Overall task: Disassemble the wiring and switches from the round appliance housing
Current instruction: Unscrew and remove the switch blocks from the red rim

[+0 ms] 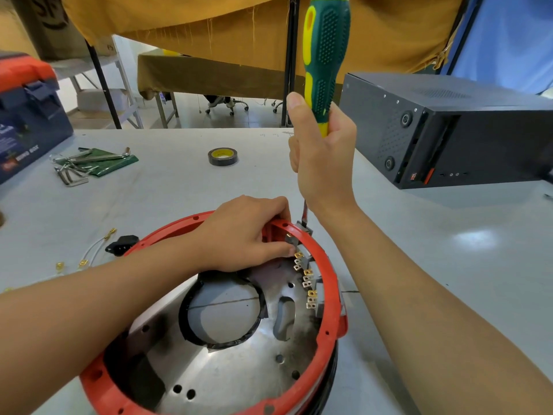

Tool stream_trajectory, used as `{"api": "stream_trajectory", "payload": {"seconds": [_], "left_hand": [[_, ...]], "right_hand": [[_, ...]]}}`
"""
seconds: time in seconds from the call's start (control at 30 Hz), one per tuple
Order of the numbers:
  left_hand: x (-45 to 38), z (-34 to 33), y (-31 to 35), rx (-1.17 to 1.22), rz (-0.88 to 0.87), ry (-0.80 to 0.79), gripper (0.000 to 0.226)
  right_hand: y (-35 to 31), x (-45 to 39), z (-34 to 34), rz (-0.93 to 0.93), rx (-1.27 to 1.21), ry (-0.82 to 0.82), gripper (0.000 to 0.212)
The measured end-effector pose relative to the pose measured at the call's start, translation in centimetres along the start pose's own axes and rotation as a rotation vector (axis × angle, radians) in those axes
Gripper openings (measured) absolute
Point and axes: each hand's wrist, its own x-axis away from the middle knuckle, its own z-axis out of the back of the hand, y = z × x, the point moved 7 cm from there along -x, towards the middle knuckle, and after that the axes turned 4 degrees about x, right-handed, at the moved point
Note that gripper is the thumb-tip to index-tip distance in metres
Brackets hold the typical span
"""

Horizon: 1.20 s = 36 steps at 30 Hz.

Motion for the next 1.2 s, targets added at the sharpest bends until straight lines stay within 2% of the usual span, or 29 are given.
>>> {"api": "stream_trajectory", "payload": {"seconds": [0.43,0.6,0.77,0.9,1.07,1.2], "left_hand": [[0.0,-0.1,0.5,-0.006,-0.037,0.069,0.036],[-0.1,-0.1,0.5,-0.045,-0.051,0.09,0.052],[-0.1,-0.1,0.2,-0.019,-0.024,0.071,0.034],[-0.3,-0.2,-0.1,0.007,0.041,0.002,0.033],[-0.6,0.4,-0.7,0.167,0.081,-0.161,0.028],[-0.6,0.8,-0.6,0.14,0.053,-0.118,0.018]], "right_hand": [[-0.4,0.3,-0.2,0.054,0.028,0.005,0.037],[-0.5,0.3,-0.5,0.089,0.073,-0.026,0.034],[-0.5,0.1,-0.1,0.071,0.107,-0.052,0.033],[-0.7,-0.2,0.9,0.055,0.203,-0.17,0.031],[-1.4,-0.6,2.0,-0.014,0.35,-0.337,0.025],[-1.7,-0.3,2.6,-0.088,0.327,-0.401,0.02]]}}
